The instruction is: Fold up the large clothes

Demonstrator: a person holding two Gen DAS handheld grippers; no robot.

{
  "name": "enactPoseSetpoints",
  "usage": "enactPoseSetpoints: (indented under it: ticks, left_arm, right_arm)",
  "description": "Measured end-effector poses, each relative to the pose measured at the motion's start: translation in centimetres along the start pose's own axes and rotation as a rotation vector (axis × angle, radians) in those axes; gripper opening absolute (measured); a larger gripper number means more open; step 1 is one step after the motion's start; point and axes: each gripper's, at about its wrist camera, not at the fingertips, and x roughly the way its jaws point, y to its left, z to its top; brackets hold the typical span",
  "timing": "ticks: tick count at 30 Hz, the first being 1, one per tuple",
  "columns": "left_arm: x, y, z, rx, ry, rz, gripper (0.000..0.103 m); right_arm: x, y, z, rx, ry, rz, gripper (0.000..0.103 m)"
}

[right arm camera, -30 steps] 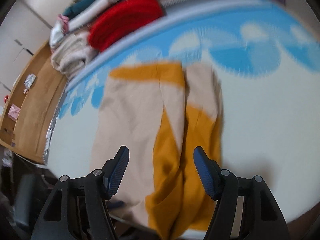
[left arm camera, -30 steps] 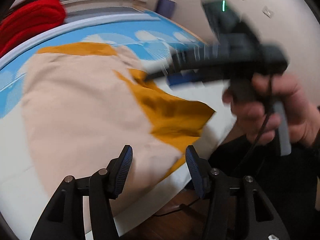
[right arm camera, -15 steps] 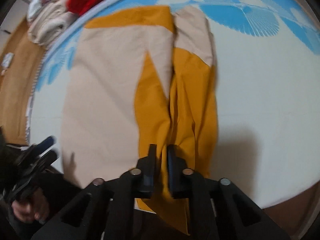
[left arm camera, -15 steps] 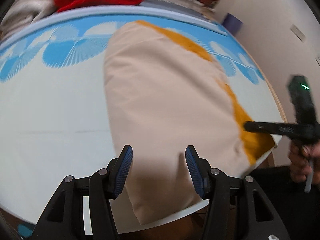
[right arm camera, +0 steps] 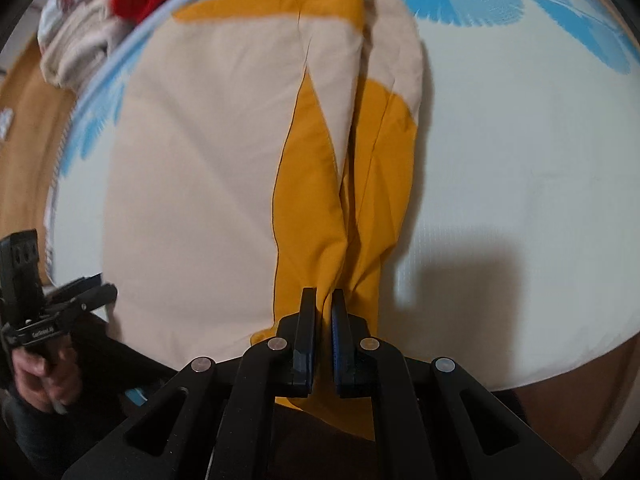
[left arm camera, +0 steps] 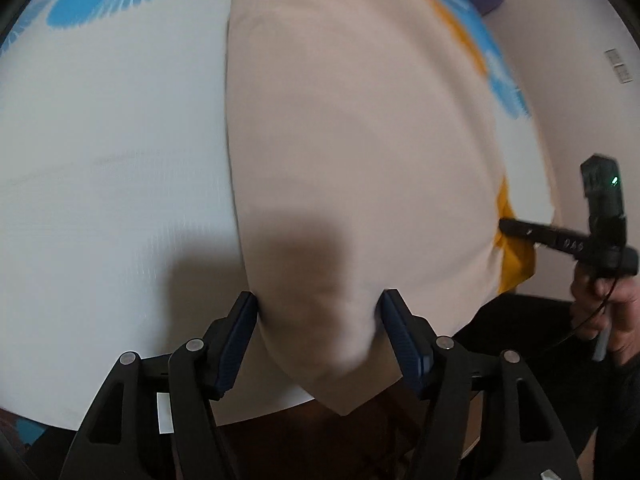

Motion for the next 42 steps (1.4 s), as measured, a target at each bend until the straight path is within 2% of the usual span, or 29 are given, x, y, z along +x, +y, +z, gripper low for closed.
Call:
enactPoseSetpoints:
  ticks: [5,6,10,11,14,16,18,23,27,32,34,42]
  left_arm:
    - [1.0,-1.0,0.0,0.060,0.030,0.057,0.059]
    - [1.0,-1.2,0.0,0.065,0.031,0.061,0.059]
    - [-0.2,-1.5,0.2,0.034,0.021,0.037,0.062]
    - [-0.8,-1.6,0.3,0.027,0.002,0.031,0.062]
    - [-2.1,-1.7,1.2,0.014,-0.057,0.027,0.062]
    - [-2.8,-1.5,2.2,-0.013,-0.089,0.015,0.062]
    - [-3.3,-1.0,3.1,-0.050,-0.122,0.019,0.062]
    - [-3.4,0.7,6.2,-0.121,-0.167,0.036,0.065]
    - [-2.3,1.4,9.2,-0.158,-0.177,0.020,0.069]
    - [-0.2,1.7,12.2,-0.189,-0.183,0.010,0.076]
    - [0.8,1.3,13.6,-0.200,-0.185,0.002,0.078]
    - [3.0,1.1,16.9,-0.193,-0.183,-0.040,0.081]
  right_arm:
    - [2.6,0.6,0.7,-0.014,0.051,-0.054,0.010]
    - [2.8,0.9,0.7,-0.018,0.050,-0.059,0.016]
    - [2.4,0.9,1.6,0.014,0.027,-0.029,0.022]
    - [1.9,0.5,2.0,0.045,-0.001,-0.004,0.026]
    - [0.4,-0.4,3.1,0.107,-0.092,0.034,0.051]
    - [-0.1,-0.5,4.1,0.122,-0.133,0.055,0.059]
    - [-0.1,-0.3,5.0,0.115,-0.150,0.039,0.068]
    - [2.8,-0.5,6.8,0.131,-0.084,0.027,0.071]
    - [5.3,-0.8,8.1,0.139,-0.037,0.022,0.080]
    - [6.5,-0.8,9.6,0.149,-0.017,0.057,0.080]
    - [6.6,-0.5,10.0,0.133,-0.021,0.059,0.077]
    - [7.1,1.1,11.8,0.111,-0.036,0.145,0.032]
